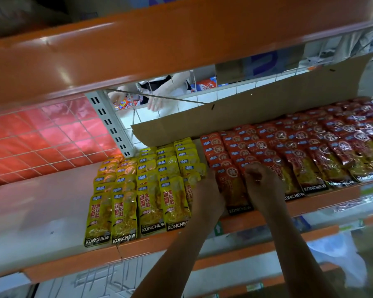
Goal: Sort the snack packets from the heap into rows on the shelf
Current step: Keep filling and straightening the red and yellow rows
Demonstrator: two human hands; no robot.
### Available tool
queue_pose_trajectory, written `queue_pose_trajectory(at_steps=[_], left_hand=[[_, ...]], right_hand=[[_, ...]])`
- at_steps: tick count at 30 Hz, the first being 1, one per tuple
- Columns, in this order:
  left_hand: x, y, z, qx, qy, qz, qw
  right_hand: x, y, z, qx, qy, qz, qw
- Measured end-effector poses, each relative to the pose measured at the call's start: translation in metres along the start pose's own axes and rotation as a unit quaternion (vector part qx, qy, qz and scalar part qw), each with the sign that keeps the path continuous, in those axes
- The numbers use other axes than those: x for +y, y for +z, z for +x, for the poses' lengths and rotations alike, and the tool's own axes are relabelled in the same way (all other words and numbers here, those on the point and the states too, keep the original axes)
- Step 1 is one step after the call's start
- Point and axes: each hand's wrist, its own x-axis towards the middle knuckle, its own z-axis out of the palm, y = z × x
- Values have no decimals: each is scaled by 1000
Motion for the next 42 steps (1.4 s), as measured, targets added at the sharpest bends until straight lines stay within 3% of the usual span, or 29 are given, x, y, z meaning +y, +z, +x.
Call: queue_pose_trajectory(at_steps=[11, 16, 27, 42], left_hand=[[-19, -37, -2, 63, 37, 74, 995], [-61, -77, -7, 93, -6, 133, 987], [-216, -202, -44, 163, -96, 185, 964], [-453, -399, -83, 185, -176, 220, 941]], right_hand=[[-38, 41, -20, -88, -71, -1, 994], [-74, 83, -39, -146, -127, -39, 980], [-189, 222, -110, -210, -237, -28, 948], [-361, 442, -235, -276, -248, -64, 926]])
